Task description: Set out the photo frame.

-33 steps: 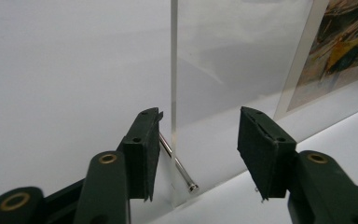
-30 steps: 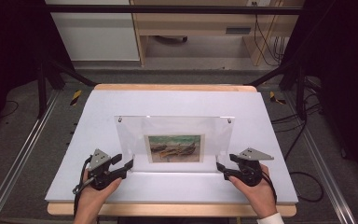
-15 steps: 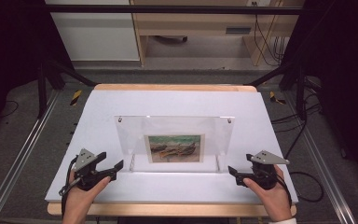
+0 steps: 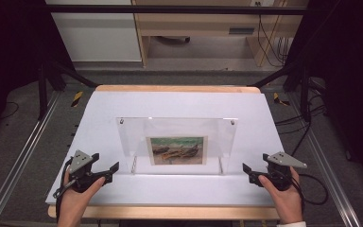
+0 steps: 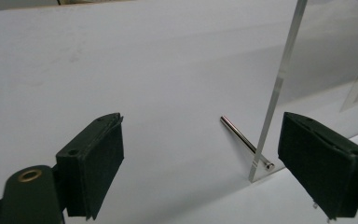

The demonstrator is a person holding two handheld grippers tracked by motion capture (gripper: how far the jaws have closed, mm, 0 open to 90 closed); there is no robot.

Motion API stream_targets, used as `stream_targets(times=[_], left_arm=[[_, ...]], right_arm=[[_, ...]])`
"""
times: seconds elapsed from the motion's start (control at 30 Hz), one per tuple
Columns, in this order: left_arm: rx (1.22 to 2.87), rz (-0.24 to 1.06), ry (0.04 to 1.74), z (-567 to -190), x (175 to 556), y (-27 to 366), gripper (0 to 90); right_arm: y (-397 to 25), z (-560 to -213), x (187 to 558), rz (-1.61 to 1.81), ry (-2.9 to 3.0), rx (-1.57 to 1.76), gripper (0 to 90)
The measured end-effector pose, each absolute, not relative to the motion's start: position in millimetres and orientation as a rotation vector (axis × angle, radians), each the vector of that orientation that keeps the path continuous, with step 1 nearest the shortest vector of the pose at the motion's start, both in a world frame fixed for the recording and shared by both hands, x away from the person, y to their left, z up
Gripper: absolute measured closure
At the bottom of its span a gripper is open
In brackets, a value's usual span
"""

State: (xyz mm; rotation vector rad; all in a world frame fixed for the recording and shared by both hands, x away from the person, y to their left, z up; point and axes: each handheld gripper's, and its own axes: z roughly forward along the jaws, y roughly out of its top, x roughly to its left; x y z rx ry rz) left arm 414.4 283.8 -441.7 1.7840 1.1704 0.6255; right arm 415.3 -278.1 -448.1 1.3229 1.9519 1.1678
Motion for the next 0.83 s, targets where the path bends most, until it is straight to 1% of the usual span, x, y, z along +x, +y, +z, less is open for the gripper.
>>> stream_targets(times=[0.43,0.63,0.83], left_arm=[[1.828,0.674,1.224,-445.5,418.2,296.6,12.9],[1.905,0.67,1.265,-452.6,421.8,301.9,9.4],[1.949,0.674,1.251,-457.0,423.5,300.3,7.3]], right_arm=[[-287.9,-453.6,418.0,1.092,1.947,1.368,11.9],[-290.8,-461.2,420.7,0.982,1.982,1.409,12.6],[-290.1,-462.2,420.8,0.962,1.982,1.417,12.9]])
